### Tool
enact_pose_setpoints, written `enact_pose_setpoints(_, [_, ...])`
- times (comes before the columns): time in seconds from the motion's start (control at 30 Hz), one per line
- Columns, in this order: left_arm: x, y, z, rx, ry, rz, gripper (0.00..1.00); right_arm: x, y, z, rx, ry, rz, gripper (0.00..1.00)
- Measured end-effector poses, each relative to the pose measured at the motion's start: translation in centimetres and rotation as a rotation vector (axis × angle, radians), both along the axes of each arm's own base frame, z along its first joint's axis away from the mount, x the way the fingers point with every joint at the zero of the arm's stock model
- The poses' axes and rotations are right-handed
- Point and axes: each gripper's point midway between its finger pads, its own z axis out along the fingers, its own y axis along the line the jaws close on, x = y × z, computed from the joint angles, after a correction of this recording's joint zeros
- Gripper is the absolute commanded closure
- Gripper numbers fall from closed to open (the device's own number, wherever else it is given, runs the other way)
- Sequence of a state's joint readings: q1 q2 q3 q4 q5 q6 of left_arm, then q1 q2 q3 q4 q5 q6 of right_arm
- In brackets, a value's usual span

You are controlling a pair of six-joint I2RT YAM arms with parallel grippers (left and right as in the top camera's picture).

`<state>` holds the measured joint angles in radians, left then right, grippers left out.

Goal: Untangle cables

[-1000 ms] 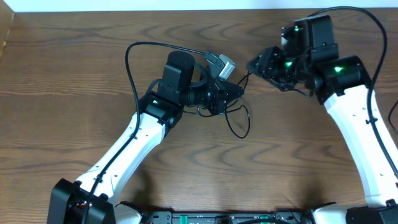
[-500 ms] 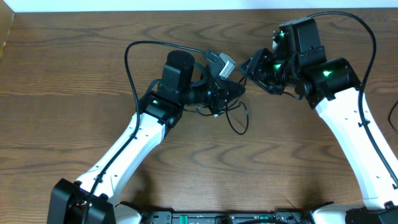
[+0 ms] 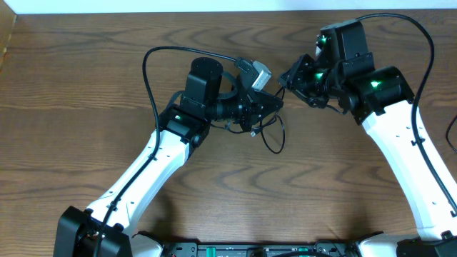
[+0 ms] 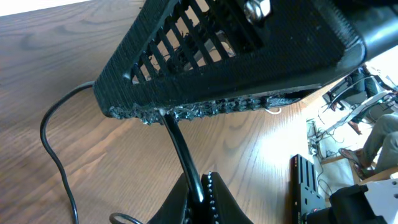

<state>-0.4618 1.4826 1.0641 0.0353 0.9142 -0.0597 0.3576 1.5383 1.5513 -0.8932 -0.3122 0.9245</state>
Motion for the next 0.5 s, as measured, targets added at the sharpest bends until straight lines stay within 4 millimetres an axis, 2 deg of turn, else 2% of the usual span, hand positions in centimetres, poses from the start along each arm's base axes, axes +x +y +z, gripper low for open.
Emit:
enact_pose_setpoints(0.2, [-0.01, -0.07, 0.23, -0.012, 0.011, 0.001, 0.93, 0.07, -0.11, -0.02, -0.005, -0.002, -0.005, 0.72])
enact_pose_setpoints(0.27, [-0.10, -0.11, 0.31, -0.016, 0.012, -0.005, 0.93, 0.10, -0.15, -0.04, -0.007, -0.003, -0.007, 0.77])
enact_pose_setpoints(0.33, [-0.22, -0.16, 0.38, -0.019, 0.012, -0.013, 0.93, 0.11, -0.13, -0.04, -0.007, -0.001, -0.013, 0.77])
enact_pose_setpoints(0.43, [-0.21, -0.19, 0.50, -0.023, 0.007, -0.015, 0.93, 0.03, 0.14, 0.00, -0.004, -0.002, -0.010, 0.84])
enact_pose_setpoints(0.47, [-0.21, -0.20, 0.51, -0.024, 0.008, -0.015, 0.93, 0.00, 0.32, 0.01, -0.004, -0.003, -0.007, 0.89])
enact_pose_setpoints(0.5, [-0.19, -0.21, 0.57, -0.026, 0.009, -0.014, 0.93, 0.00, 0.46, -0.02, -0.002, -0.003, -0.005, 0.99])
